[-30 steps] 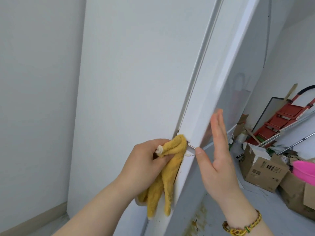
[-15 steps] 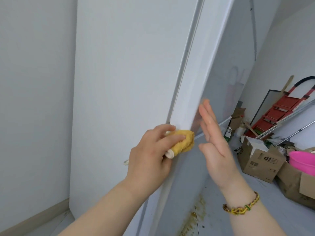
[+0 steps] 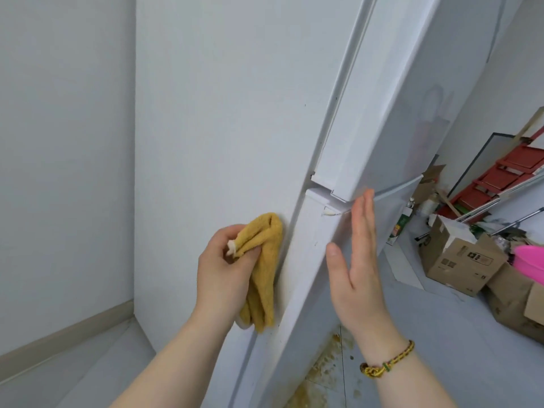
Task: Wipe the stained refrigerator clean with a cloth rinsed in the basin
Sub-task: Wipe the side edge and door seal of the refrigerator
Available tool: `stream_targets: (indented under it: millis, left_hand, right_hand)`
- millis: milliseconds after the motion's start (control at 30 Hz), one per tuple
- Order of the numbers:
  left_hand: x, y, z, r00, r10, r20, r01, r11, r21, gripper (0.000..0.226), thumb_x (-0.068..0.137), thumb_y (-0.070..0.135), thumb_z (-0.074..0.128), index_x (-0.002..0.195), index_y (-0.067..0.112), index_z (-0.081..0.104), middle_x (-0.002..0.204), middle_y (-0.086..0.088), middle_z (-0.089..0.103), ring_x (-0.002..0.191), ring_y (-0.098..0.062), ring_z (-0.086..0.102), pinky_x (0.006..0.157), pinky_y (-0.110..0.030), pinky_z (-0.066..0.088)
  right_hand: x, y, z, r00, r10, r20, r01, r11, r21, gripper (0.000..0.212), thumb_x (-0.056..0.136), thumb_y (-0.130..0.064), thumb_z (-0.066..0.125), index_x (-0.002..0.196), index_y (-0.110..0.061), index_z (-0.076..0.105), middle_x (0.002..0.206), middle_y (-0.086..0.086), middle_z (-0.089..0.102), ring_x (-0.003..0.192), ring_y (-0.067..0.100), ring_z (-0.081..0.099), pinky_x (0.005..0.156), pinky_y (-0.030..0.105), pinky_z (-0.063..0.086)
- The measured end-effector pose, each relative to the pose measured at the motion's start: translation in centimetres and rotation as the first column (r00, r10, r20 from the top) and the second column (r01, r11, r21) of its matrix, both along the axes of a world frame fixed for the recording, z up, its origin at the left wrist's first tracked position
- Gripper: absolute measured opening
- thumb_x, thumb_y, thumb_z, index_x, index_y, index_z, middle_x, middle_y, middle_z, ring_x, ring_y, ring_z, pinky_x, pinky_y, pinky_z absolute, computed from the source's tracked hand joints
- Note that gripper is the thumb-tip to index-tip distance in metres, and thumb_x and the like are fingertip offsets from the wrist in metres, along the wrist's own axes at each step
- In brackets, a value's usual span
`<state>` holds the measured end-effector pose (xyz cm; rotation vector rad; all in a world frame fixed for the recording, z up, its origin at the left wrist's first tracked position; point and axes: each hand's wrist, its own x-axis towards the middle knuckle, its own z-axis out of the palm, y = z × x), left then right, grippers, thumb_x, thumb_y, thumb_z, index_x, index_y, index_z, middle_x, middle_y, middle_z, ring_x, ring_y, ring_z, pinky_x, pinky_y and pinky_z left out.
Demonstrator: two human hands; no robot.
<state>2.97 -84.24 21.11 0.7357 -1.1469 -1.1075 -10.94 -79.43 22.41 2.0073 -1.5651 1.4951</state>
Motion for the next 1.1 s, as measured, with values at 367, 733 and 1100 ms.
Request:
stream_targets:
  millis: [367, 733, 1100]
  left_hand:
    - [-1.5, 1.0, -3.6, 0.969, -0.094, 0.227, 0.144, 0.966, -0.214, 0.045, 0.077, -0.005, 0.061, 0.078, 0.041, 0.061, 0.08, 0.037, 0.062, 0.079, 0.015, 0.057, 0.068, -0.001, 0.038]
    - [-1.7, -1.2, 2.0, 0.986, -0.092, 0.14, 0.132, 0.942, -0.308, 0.045, 0.078, 0.002, 0.064, 0.075, 0.047, 0.059, 0.072, 0.032, 0.063, 0.076, 0.014, 0.057, 0.071, -0.004, 0.042]
    - [-2.5, -0.8, -1.0, 0.962, 0.207, 0.178, -0.043, 0.758, -0.65, 0.035, 0.077, 0.012, 0.051, 0.107, 0.027, 0.055, 0.113, 0.007, 0.054, 0.101, -0.002, 0.054, 0.085, -0.012, 0.043]
  right_hand:
    - [-0.1, -1.3, -1.2, 1.0, 0.014, -0.021, -0.016, 0.995, -0.098, 0.056, 0.092, -0.021, 0.028, 0.136, -0.035, -0.003, 0.145, -0.014, -0.007, 0.138, -0.006, -0.005, 0.114, 0.014, 0.003]
    - [-0.3, -0.7, -1.1, 0.998, -0.025, -0.063, 0.022, 0.999, -0.05, 0.054, 0.092, -0.021, 0.03, 0.137, -0.015, -0.001, 0.144, -0.013, -0.006, 0.134, -0.016, -0.006, 0.109, 0.005, 0.002]
    - [-0.3, -0.1, -0.6, 0.989, 0.137, 0.059, -0.135, 0.991, -0.023, 0.049, 0.092, -0.021, 0.025, 0.137, -0.023, 0.005, 0.147, -0.011, -0.001, 0.136, -0.012, 0.001, 0.111, 0.008, 0.008]
